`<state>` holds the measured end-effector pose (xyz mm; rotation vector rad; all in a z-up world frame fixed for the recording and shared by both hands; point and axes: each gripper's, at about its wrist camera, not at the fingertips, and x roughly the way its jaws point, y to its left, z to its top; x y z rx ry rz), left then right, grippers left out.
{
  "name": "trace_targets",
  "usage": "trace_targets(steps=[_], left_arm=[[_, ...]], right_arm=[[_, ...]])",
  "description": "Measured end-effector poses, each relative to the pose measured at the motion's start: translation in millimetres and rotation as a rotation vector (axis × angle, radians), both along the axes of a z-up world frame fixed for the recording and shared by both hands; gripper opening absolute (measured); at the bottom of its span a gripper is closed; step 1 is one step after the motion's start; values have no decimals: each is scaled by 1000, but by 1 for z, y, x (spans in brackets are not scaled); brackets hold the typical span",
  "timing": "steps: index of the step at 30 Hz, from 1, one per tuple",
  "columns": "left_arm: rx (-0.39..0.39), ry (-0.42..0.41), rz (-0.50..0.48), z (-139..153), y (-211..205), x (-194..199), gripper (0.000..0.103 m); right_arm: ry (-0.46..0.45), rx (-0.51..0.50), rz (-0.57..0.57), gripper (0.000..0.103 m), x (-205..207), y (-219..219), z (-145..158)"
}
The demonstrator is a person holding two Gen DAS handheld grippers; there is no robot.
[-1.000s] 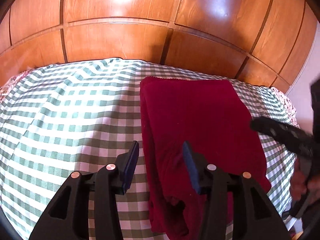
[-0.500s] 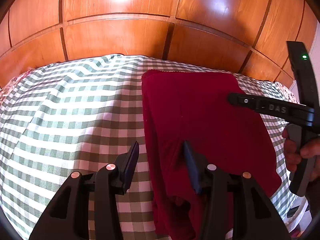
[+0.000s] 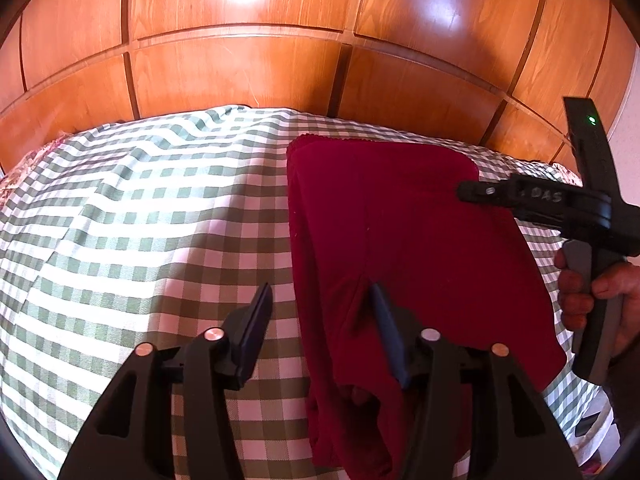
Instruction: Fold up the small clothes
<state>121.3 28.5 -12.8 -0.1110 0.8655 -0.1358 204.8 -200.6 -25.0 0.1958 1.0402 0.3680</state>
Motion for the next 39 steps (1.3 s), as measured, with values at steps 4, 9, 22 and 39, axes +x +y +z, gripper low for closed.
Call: trace_targets(steps=[4,9,22,39], left_arm=[[1,0,3,-1,2,-2,54],[-6,27,7,-15,6,1,57],[-376,78,-36,-15,49,4,73],[-669,214,-124,-64,43,23,51]], right_arm=[[33,67,-40,63,0,-16,-4],[57,-31,-27,60,12,3,-14],[100,263,-51,74,-28,-55,-10],[226,495,78,76,-46,-35,-53]])
